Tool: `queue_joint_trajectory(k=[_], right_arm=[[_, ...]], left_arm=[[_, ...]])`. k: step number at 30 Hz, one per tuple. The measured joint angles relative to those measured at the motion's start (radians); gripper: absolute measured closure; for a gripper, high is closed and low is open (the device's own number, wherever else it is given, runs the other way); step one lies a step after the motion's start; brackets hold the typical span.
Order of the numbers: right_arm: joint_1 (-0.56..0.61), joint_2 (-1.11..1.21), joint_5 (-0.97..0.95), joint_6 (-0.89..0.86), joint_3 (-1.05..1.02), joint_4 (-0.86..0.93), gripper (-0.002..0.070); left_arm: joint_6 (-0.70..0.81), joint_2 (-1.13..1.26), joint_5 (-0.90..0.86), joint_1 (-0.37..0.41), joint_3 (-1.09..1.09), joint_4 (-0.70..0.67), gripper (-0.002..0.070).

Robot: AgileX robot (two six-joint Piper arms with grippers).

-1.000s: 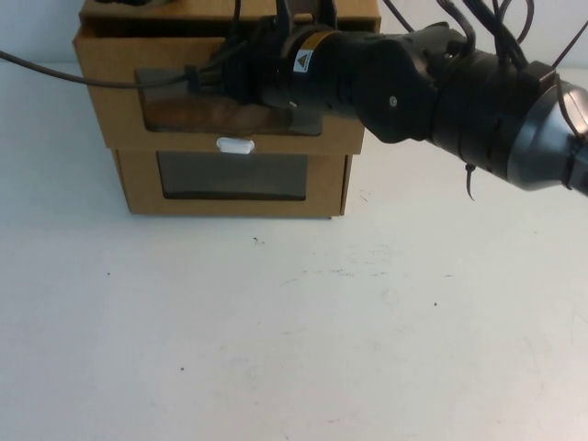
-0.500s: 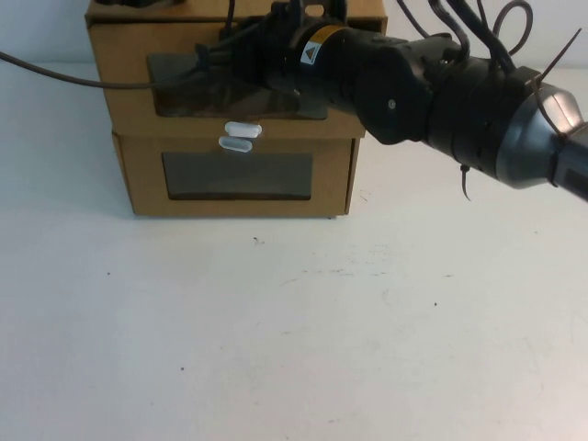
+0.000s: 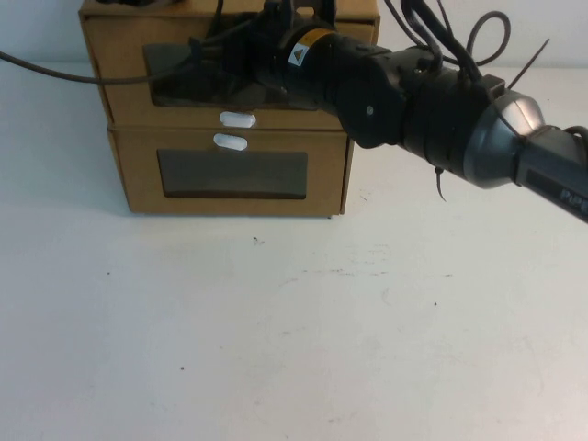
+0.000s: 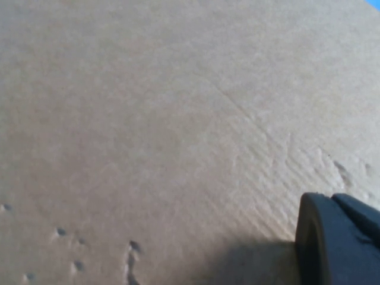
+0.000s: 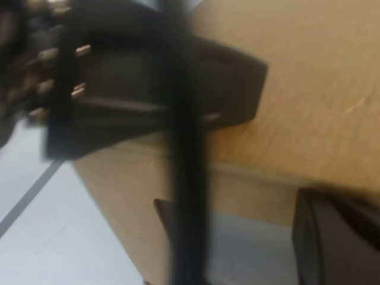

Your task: Close the shoe box

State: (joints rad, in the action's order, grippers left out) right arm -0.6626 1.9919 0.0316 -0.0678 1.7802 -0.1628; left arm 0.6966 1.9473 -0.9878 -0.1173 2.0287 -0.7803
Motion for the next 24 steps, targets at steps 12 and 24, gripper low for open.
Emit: queue_joint_trajectory(k=[12,24], right_arm=[[0.008,0.0,0.063,0.0,0.019,-0.006,0.0689],[0.02,-0.172,0.358,0.004,0.019,-0.006,0.0689]], left_arm=[[0.0,0.0,-0.017,0.0,0.018,0.004,0.068],[-0.054,-0.034,-0.118,0.0,0.22,0.065,0.068]])
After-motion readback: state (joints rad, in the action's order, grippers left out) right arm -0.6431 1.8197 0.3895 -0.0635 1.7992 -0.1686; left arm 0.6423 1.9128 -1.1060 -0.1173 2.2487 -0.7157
